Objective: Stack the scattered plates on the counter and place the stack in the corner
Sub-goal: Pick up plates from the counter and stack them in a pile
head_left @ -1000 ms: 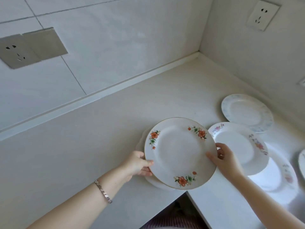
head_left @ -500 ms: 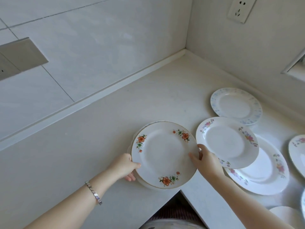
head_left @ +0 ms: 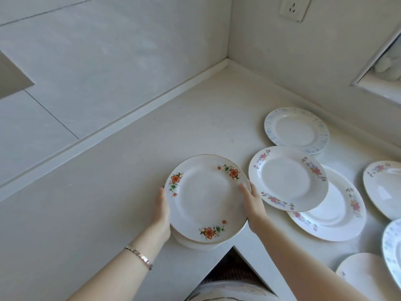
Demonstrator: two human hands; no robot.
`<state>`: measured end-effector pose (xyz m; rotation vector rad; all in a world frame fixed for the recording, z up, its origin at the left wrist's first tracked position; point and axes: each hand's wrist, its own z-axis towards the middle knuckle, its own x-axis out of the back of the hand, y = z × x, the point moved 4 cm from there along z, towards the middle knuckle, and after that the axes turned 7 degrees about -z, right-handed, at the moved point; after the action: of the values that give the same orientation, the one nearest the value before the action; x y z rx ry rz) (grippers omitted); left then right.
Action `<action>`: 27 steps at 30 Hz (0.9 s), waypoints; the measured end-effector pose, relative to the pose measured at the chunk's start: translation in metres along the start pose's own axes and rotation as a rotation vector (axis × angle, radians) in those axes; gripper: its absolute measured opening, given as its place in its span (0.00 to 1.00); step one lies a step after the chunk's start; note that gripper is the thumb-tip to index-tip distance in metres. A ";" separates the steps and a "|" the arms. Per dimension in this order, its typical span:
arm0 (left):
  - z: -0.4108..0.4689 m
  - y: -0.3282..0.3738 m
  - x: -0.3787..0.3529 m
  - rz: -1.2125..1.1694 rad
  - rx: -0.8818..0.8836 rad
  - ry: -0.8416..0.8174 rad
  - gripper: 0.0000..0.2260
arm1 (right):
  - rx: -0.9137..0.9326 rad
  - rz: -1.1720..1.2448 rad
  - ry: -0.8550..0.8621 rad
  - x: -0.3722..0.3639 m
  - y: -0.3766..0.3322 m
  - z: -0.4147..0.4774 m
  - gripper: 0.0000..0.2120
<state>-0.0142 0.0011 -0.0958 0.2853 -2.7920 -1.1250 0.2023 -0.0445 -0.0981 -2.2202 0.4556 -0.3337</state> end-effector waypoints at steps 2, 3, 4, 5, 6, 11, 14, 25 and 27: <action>-0.002 0.003 -0.002 -0.022 0.011 -0.012 0.23 | -0.006 -0.022 0.002 0.001 0.004 0.002 0.21; -0.001 0.003 -0.002 -0.003 0.005 -0.015 0.23 | -0.004 -0.035 -0.009 0.001 0.005 0.003 0.21; 0.001 0.003 -0.002 0.014 -0.016 -0.004 0.23 | 0.000 -0.059 -0.023 0.003 0.005 0.002 0.21; 0.003 0.004 -0.001 0.046 -0.031 0.015 0.23 | 0.013 -0.093 -0.043 0.004 0.005 0.003 0.21; 0.005 0.003 0.000 0.072 -0.042 0.034 0.23 | 0.022 -0.149 -0.069 0.007 0.004 0.003 0.22; 0.012 0.003 0.000 0.125 -0.069 0.041 0.22 | 0.163 -0.531 -0.189 0.023 -0.014 -0.001 0.22; 0.015 0.002 0.000 0.107 -0.080 0.042 0.19 | 0.176 -0.471 0.287 0.070 -0.027 0.000 0.19; 0.009 0.003 0.003 0.127 -0.124 0.065 0.14 | -0.367 0.317 0.506 0.151 0.014 0.021 0.11; 0.007 0.004 0.004 0.149 -0.131 0.056 0.16 | -0.314 0.401 0.502 0.154 0.018 0.021 0.13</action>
<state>-0.0194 0.0076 -0.0983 0.0931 -2.6269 -1.2363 0.3452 -0.1075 -0.1117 -2.2596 1.2766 -0.6388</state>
